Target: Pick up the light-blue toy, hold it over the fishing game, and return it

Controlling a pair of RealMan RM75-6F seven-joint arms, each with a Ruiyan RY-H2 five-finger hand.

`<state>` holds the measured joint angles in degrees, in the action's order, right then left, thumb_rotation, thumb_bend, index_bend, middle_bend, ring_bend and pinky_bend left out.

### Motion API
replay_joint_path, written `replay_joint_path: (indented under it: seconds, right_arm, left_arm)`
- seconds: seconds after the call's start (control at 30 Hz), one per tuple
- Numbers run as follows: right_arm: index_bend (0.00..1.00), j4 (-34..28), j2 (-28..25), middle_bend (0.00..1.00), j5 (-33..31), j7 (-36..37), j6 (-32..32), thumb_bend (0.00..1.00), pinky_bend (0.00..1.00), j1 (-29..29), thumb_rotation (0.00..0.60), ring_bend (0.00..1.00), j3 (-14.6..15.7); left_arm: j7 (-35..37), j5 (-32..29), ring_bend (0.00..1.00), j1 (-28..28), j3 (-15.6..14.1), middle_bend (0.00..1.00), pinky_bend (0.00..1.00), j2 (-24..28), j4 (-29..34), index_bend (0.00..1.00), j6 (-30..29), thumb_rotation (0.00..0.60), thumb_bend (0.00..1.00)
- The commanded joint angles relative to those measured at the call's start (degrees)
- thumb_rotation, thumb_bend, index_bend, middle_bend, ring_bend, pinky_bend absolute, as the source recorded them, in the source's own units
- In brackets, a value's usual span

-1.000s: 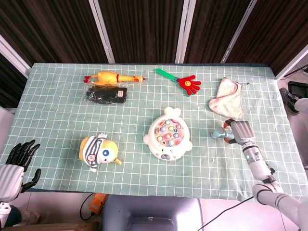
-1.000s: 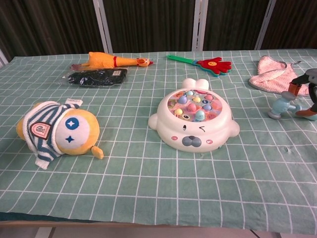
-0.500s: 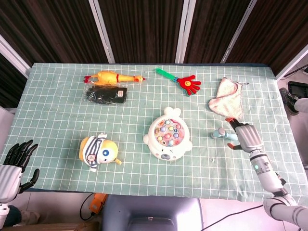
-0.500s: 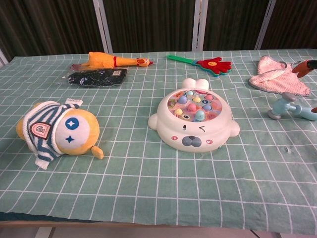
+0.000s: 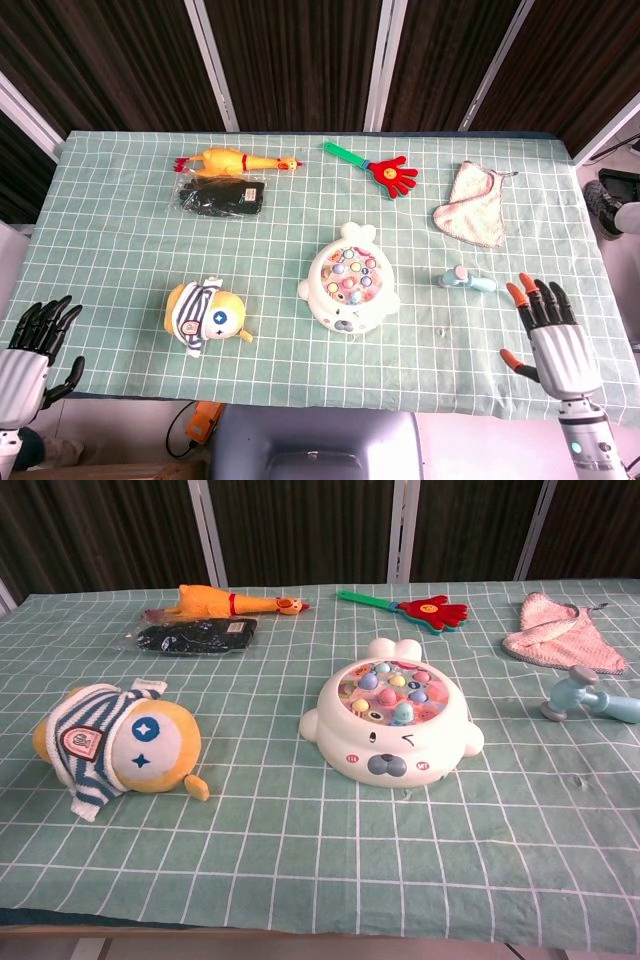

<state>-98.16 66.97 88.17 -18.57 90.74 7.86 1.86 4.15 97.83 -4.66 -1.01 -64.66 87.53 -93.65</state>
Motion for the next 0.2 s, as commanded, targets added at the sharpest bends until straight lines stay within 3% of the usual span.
replay_joint_path:
  seconds: [0.03,0.2]
  right_arm:
    - [0.0,1.4,0.9,0.0,-0.1,-1.8,-2.2,0.27,0.01,-1.9,0.6,0.0,0.1]
    - [0.0,1.2,0.9,0.0,-0.8,-2.1,-3.1,0.27,0.0,-1.9,0.6,0.0,-0.6]
  left_arm:
    - [-0.7,0.1,0.0,0.0,-0.3,0.0,0.01,0.0,0.3,0.03,0.5,0.6,0.45]
    - [-1.9,0.0,0.0,-0.2,-0.7,0.0,0.01,0.3,1.1,0.03,1.9,0.6,0.45]
